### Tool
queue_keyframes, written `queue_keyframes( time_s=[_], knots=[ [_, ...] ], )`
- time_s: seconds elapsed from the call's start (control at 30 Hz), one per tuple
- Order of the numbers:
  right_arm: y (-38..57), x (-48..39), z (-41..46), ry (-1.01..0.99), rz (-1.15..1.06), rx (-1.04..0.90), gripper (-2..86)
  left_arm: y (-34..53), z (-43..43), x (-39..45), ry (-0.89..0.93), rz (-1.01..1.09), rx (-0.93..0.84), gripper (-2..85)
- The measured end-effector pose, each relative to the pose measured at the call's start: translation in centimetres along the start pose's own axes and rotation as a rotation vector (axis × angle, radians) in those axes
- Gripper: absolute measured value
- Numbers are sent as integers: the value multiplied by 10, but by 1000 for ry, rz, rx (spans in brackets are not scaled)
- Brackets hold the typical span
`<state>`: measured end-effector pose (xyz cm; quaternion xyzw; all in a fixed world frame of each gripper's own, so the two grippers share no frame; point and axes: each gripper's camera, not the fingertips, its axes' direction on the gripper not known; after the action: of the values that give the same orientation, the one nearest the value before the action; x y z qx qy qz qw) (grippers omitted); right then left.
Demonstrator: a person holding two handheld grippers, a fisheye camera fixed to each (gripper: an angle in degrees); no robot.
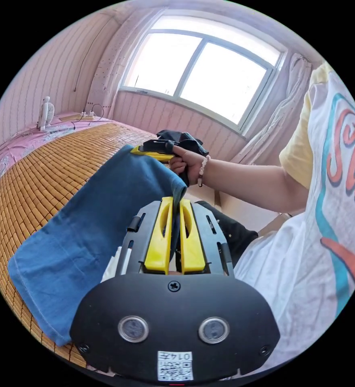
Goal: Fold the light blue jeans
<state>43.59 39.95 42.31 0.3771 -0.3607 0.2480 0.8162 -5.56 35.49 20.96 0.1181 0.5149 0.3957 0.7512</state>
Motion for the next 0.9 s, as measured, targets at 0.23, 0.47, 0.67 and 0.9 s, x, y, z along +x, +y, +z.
queue_keyframes(
  time_s=[0.23,0.47,0.67,0.9],
  knots=[
    [-15,-90,25,120,-220,-58,28,13,-74,-42,-81,-200,78,39],
    [15,-118,198,-96,-351,-365,104,91,-144,-100,-349,-601,-18,60],
    [34,-90,176,214,-303,-337,77,96,-144,-128,-359,-687,-3,61],
    [49,-131,237,465,-525,-443,90,58,-62,-137,-371,-606,-293,91]
  ],
)
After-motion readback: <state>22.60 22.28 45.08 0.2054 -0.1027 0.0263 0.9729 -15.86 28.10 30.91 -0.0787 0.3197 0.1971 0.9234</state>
